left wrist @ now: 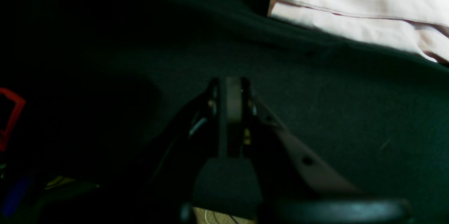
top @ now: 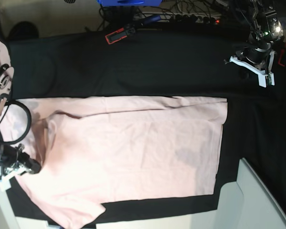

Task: Fold the T-shirt properly
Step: 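Lower the right gripper onto the sleeve nearest it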

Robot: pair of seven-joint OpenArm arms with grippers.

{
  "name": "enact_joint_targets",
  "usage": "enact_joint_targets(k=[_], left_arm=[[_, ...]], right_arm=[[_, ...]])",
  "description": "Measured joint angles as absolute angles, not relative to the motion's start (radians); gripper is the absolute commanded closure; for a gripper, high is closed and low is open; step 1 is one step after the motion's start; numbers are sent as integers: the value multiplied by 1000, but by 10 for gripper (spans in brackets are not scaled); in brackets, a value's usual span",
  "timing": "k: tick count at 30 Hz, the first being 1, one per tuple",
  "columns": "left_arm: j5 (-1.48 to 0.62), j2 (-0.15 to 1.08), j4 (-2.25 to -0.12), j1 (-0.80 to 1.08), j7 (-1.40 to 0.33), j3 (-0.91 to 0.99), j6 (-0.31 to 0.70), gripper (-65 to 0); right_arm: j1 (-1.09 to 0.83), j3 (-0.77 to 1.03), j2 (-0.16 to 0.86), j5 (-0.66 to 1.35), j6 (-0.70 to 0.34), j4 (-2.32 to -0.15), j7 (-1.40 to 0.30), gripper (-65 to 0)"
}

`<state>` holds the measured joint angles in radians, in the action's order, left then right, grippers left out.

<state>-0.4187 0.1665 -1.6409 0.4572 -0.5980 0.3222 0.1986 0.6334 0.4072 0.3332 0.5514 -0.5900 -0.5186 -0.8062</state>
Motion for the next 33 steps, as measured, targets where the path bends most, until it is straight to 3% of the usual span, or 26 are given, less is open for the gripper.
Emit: enact_joint_targets(k=[10,16,25,27,33], left_arm=[[-180,126,-1643,456,-599,323,199,-24],[-179,123,-1643,452,-598,322,206,-24],[-179,109,-1643,449,-598,322,206,-24],[-180,108,-1643,449,-598,322,207,-24],[-180,109,-1643,449,-598,322,207,-24]], right_arm=[[637,407,332,545,-586,-518,-725,-1],[637,407,329,544,-585,-518,-722,-13],[637,413,303,549,-628,-517,-738,-300],[636,410,292,550,-691,-517,-768,-303],[605,408,313,552,-691,-521,-770,-303]])
